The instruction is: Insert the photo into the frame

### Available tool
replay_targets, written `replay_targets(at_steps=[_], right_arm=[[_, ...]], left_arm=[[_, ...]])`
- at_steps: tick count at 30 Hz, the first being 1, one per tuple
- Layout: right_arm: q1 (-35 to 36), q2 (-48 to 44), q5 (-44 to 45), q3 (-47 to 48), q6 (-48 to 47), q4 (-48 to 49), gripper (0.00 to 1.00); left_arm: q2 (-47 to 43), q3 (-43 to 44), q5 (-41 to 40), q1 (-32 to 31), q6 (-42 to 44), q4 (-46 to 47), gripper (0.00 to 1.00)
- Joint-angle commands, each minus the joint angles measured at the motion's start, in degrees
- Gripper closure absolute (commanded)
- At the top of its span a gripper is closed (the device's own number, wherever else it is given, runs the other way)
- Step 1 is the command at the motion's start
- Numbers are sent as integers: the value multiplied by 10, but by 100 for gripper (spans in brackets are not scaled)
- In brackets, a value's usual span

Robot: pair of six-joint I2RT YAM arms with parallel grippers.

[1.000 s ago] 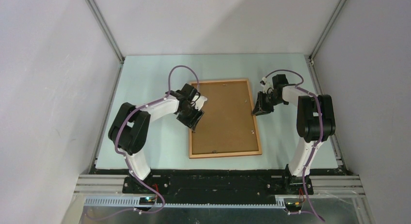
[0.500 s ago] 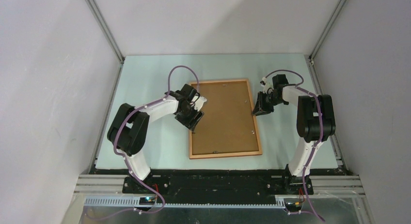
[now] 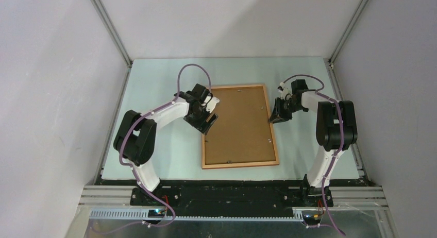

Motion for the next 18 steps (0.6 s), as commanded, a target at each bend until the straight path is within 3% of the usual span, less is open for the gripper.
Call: replay_targets(at_steps=[1, 9, 18], right_arm=[[-13, -19, -32, 1, -9, -8, 84], [-18, -35, -55, 1, -11, -10, 68], [-19, -68, -57, 2, -16, -10, 50]], left_arm=[[-12, 60, -14, 18, -19, 1, 18], [49, 123, -10, 35, -52, 5, 19], [106, 163, 2, 51, -63, 7, 29]])
